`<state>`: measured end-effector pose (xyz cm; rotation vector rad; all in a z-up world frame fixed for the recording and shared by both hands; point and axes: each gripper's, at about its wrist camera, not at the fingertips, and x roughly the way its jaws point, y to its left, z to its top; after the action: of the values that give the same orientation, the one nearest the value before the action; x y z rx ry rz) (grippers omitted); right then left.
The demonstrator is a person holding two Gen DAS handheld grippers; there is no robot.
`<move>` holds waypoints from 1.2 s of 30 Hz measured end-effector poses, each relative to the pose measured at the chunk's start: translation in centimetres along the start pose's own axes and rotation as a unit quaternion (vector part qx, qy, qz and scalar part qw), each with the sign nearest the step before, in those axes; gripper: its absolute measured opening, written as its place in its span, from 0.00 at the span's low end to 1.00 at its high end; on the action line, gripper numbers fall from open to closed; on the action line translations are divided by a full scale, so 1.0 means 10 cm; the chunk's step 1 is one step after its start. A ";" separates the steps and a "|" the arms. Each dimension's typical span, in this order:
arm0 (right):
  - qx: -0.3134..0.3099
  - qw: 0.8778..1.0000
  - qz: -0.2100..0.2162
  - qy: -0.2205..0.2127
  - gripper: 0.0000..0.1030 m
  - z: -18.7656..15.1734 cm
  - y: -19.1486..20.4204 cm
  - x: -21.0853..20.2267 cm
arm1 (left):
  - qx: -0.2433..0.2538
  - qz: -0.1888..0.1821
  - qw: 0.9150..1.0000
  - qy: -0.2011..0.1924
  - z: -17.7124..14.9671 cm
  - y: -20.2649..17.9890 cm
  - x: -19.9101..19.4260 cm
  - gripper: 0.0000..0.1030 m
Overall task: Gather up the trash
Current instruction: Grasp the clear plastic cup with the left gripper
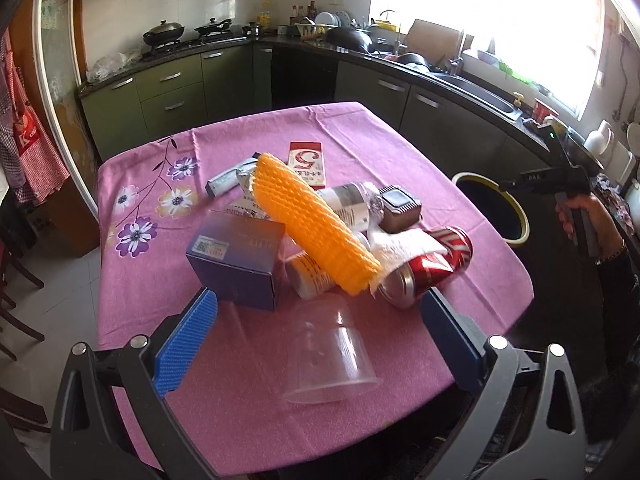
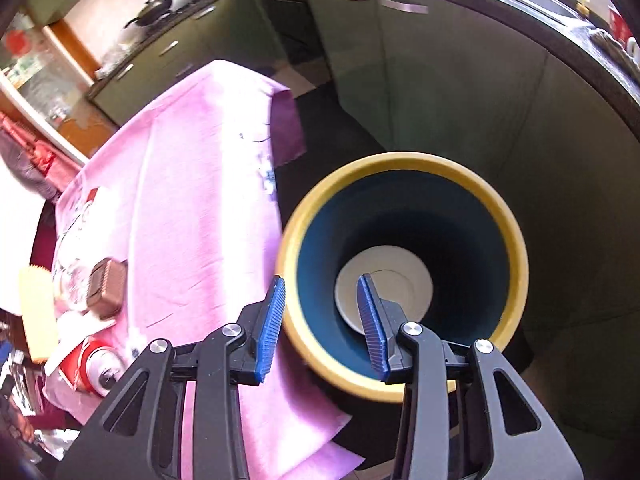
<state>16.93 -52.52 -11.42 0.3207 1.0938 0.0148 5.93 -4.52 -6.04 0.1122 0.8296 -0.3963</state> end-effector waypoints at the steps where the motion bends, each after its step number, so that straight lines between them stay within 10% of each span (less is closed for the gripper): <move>1: -0.004 1.000 0.005 -0.002 0.37 -0.02 0.05 0.00 | 0.011 0.002 1.000 0.000 -0.07 -0.05 0.01 0.94; 13: -0.023 0.999 0.015 -0.045 0.42 -0.27 0.25 -0.35 | -0.010 -0.032 0.999 0.027 -0.61 -0.09 0.34 0.94; 26: -0.028 0.998 0.024 -0.045 0.42 -0.27 0.18 -0.34 | -0.072 0.019 0.997 0.036 -0.80 -0.01 0.59 0.94; 29: -0.031 0.998 0.027 -0.042 0.42 -0.27 0.19 -0.31 | -0.068 0.020 0.997 0.030 -0.80 -0.01 0.58 0.74; 36: -0.033 0.998 0.031 -0.043 0.42 -0.28 0.18 -0.30 | -0.065 0.015 0.997 0.026 -0.75 0.00 0.51 0.72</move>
<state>13.40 -50.63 -9.53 0.2930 0.9947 0.0926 3.80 -4.14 -14.86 0.0139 0.9023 -0.3104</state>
